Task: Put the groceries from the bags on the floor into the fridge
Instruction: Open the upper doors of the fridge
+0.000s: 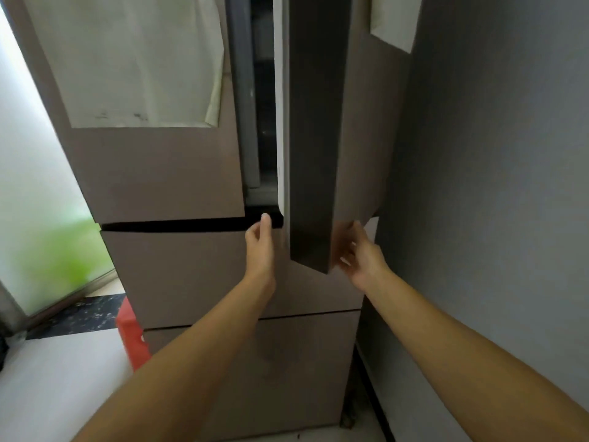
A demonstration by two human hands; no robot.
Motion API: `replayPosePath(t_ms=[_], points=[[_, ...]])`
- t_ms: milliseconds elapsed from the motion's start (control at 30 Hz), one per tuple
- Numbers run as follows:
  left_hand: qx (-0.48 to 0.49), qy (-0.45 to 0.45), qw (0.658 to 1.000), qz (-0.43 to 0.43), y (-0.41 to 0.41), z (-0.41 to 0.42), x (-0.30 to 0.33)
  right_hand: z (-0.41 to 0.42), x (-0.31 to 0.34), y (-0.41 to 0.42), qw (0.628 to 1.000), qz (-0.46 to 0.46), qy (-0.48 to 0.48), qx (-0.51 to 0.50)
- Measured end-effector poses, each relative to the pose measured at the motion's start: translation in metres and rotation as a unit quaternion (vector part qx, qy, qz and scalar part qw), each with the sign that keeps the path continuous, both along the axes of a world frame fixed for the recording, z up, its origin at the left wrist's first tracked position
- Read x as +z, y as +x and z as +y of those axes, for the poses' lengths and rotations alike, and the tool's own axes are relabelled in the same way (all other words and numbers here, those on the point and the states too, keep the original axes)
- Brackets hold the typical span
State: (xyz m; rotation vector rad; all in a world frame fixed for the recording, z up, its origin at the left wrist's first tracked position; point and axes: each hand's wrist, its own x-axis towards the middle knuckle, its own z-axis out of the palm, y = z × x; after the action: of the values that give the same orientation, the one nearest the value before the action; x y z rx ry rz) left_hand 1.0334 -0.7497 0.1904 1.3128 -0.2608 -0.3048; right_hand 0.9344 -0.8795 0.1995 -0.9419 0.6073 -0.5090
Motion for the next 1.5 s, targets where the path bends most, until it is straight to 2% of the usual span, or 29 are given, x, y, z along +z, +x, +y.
replayPosePath(t_ms=[67, 133, 200, 267, 333, 433, 467, 500, 567, 667, 1000, 1100, 1200, 1267, 1367, 1433, 1500], points=[[-0.031, 0.031, 0.993, -0.111, -0.013, -0.003, 0.030, -0.001, -0.003, -0.023, 0.990, 0.055, -0.128, -0.009], [-0.117, 0.024, 0.972, -0.204, -0.038, -0.016, 0.063, -0.007, -0.001, -0.055, 0.974, 0.067, -0.210, -0.046], [-0.171, 0.041, 0.949, -0.263, -0.062, -0.036, 0.082, -0.018, 0.003, -0.089, 0.956, 0.063, -0.264, -0.111], [-0.192, 0.075, 0.931, -0.301, -0.081, -0.059, 0.087, -0.030, 0.006, -0.122, 0.923, 0.061, -0.342, -0.165], [-0.216, 0.109, 0.909, -0.338, -0.096, -0.085, 0.088, -0.036, 0.012, -0.147, 0.863, 0.067, -0.459, -0.201], [-0.216, 0.158, 0.865, -0.425, -0.117, -0.129, 0.094, -0.044, 0.018, -0.161, 0.699, 0.155, -0.665, -0.213], [-0.211, 0.170, 0.853, -0.447, -0.124, -0.144, 0.096, -0.049, 0.017, -0.161, 0.658, 0.191, -0.702, -0.193], [-0.206, 0.178, 0.844, -0.462, -0.132, -0.157, 0.099, -0.055, 0.014, -0.161, 0.643, 0.224, -0.713, -0.169], [-0.191, 0.194, 0.831, -0.485, -0.146, -0.181, 0.101, -0.072, 0.008, -0.159, 0.661, 0.264, -0.687, -0.145], [-0.165, 0.210, 0.813, -0.518, -0.156, -0.209, 0.102, -0.099, 0.004, -0.156, 0.681, 0.273, -0.662, -0.154], [-0.145, 0.243, 0.774, -0.566, -0.157, -0.256, 0.098, -0.148, -0.002, -0.157, 0.636, 0.323, -0.683, -0.157], [-0.182, 0.258, 0.768, -0.556, -0.154, -0.255, 0.101, -0.147, 0.005, -0.162, 0.627, 0.354, -0.681, -0.137], [-0.298, 0.167, 0.803, -0.489, -0.140, -0.227, 0.090, -0.133, 0.006, -0.167, 0.619, 0.382, -0.667, -0.161], [-0.292, 0.130, 0.812, -0.488, -0.119, -0.191, 0.067, -0.114, -0.004, -0.165, 0.626, 0.386, -0.651, -0.187], [-0.249, 0.195, 0.824, -0.469, -0.072, -0.133, 0.020, -0.086, -0.025, -0.139, 0.654, 0.373, -0.640, -0.154], [-0.203, 0.229, 0.880, -0.363, -0.031, -0.095, -0.007, -0.068, -0.034, -0.105, 0.680, 0.350, -0.637, -0.099], [-0.134, 0.191, 0.959, -0.162, 0.012, -0.057, -0.015, -0.047, -0.032, -0.062, 0.695, 0.310, -0.647, -0.044]])
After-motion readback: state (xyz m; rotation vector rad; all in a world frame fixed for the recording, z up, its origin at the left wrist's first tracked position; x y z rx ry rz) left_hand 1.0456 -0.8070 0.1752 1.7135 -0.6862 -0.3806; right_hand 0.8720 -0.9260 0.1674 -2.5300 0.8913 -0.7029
